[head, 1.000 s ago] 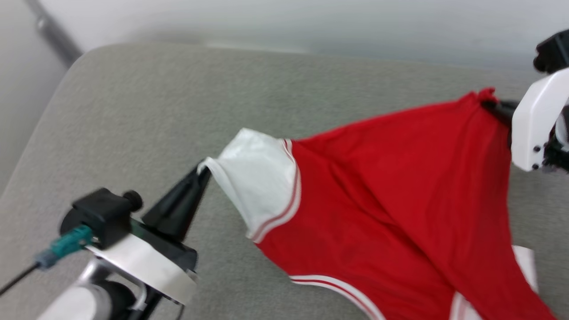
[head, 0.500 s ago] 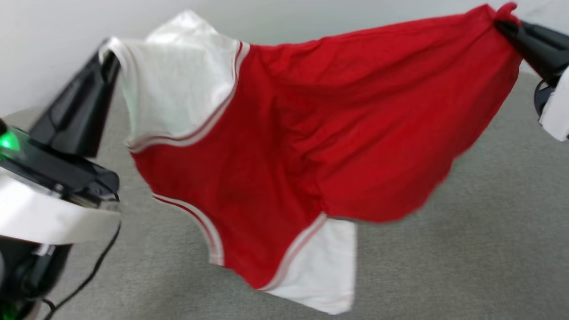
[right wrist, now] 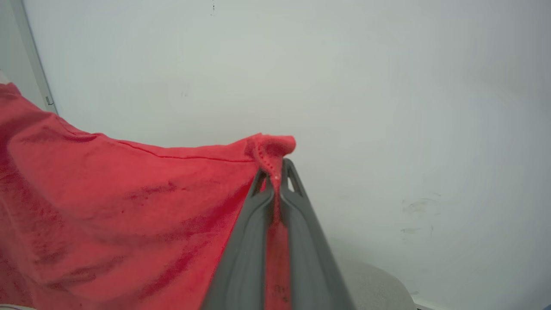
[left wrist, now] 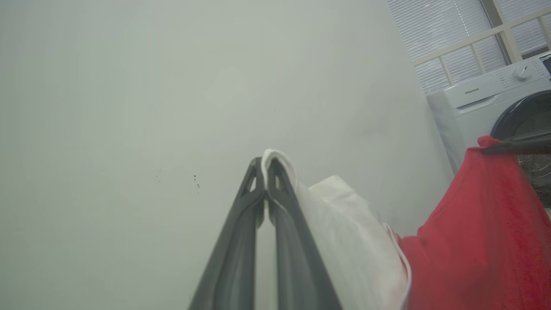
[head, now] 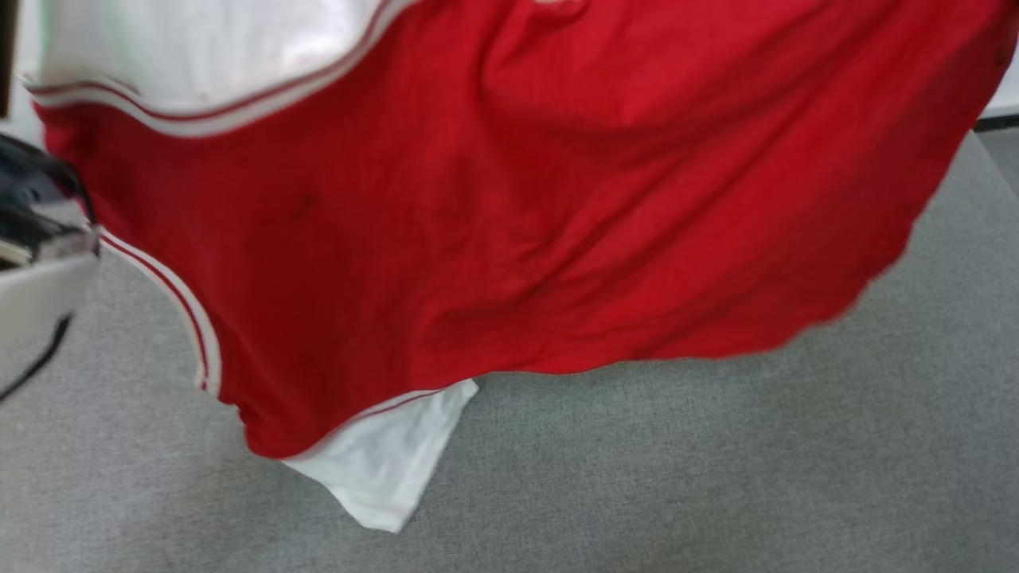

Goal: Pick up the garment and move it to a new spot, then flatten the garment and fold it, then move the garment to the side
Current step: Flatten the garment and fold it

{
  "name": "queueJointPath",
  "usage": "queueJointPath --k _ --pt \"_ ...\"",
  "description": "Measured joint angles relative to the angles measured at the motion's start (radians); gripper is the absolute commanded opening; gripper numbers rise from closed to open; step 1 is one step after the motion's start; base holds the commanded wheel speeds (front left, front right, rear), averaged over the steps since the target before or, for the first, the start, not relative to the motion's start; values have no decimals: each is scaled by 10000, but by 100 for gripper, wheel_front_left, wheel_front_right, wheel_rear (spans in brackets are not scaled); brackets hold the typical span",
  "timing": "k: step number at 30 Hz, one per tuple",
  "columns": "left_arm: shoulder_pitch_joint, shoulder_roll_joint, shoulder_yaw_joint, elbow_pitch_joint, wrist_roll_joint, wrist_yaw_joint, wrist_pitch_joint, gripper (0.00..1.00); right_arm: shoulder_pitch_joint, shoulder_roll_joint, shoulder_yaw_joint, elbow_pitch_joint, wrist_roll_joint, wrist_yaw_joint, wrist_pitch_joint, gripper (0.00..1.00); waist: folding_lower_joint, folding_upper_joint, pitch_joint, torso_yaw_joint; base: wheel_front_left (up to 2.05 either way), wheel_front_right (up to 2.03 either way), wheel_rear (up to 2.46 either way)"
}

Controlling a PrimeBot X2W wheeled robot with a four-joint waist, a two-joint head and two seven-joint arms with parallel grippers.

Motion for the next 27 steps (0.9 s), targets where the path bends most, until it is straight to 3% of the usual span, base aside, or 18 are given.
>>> queueJointPath --k 7,10,15,27 --pt "-2322 59 -104 746 215 -391 328 0 -623 144 -516 -155 -456 0 -548 0 0 0 874 -96 0 0 0" --pt "-3710 -38 -314 1218 316 -779 326 0 -1096 458 -769 0 -405 2 -694 0 1 0 1389 -115 0 0 0" --pt "-6358 -593 -759 2510 485 -1329 391 0 -2376 374 -871 378 -660 0 -1106 0 1 0 2427 -89 0 0 0" --pt "-11698 -2211 -1708 7848 1622 -1983 -1281 0 -6805 286 12 4115 -2150 2 -3513 0 2 0 4932 202 0 0 0"
